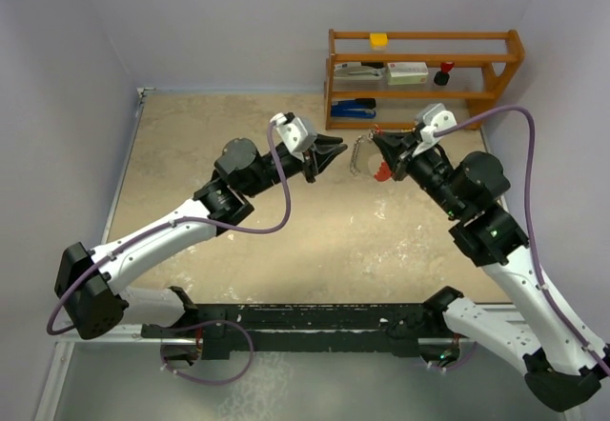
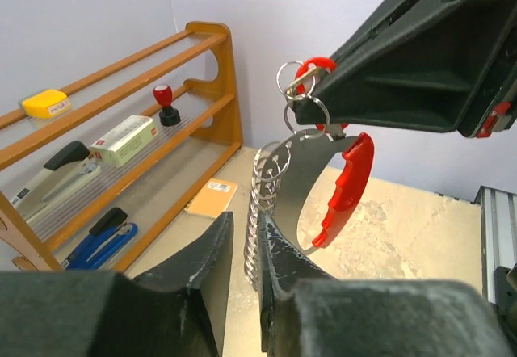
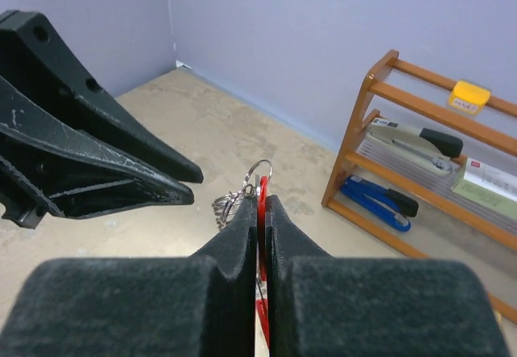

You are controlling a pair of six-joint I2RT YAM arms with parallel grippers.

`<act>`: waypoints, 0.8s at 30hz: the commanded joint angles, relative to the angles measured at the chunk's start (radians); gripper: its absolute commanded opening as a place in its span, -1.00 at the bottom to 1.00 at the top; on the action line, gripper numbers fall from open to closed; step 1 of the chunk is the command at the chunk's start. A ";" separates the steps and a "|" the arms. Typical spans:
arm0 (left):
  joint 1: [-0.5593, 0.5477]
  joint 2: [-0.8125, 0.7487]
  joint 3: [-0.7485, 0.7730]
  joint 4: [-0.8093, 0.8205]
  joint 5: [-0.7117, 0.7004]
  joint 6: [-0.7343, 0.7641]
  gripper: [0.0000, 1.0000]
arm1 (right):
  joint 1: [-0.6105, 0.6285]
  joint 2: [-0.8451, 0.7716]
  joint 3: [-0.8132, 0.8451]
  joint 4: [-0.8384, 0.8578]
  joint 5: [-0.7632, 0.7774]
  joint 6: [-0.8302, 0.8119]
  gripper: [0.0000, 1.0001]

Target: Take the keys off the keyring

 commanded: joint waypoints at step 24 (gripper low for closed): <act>0.003 -0.008 0.026 0.050 -0.008 0.101 -0.26 | -0.001 0.221 0.333 -0.332 0.185 -0.127 -1.00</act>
